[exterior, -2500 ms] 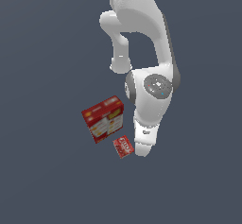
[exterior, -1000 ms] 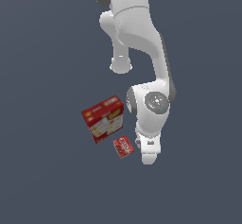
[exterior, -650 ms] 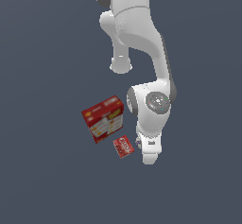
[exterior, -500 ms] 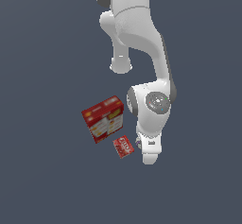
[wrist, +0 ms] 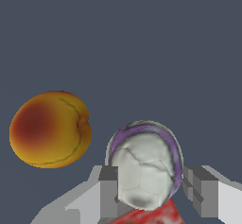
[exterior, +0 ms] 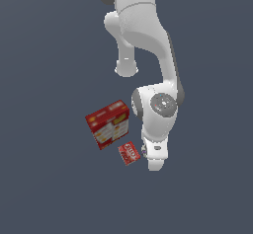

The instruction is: Pick up a designated object from a clutter of objects.

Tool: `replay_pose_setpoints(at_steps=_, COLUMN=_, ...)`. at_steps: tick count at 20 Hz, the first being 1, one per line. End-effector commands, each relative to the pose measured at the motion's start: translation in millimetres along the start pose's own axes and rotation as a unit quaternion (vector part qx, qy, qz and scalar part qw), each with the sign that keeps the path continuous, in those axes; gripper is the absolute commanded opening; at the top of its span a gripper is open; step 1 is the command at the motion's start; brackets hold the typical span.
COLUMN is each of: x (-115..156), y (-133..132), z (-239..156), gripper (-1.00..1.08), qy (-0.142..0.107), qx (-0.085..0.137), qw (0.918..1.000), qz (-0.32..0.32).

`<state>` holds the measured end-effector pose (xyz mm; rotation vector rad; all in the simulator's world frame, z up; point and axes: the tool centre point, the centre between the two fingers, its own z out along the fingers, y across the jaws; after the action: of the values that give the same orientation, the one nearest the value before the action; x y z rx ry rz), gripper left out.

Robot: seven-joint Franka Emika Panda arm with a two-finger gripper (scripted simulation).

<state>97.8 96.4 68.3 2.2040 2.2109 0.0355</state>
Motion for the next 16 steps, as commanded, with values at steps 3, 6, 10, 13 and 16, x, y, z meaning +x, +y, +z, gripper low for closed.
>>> replay_pose_setpoints(at_steps=3, x=-12.3, y=0.5, z=-19.7, gripper=-1.0, qy=0.0, qx=0.0, qw=1.0, qz=0.0)
replay_pose_setpoints(at_steps=6, x=-24.9, y=0.3, z=-40.2, gripper=-1.0, qy=0.0, qx=0.001, qw=1.0, qz=0.0)
replay_pose_setpoints(at_steps=10, x=-46.2, y=0.2, z=-75.6, gripper=-1.0, qy=0.0, qx=0.003, qw=1.0, qz=0.0)
replay_pose_setpoints(at_steps=13, x=-64.8, y=0.3, z=-106.6, gripper=-1.0, qy=0.0, qx=0.004, qw=1.0, qz=0.0)
replay_pose_setpoints(at_steps=16, x=-83.9, y=0.6, z=-138.4, gripper=-1.0, qy=0.0, qx=0.006, qw=1.0, qz=0.0)
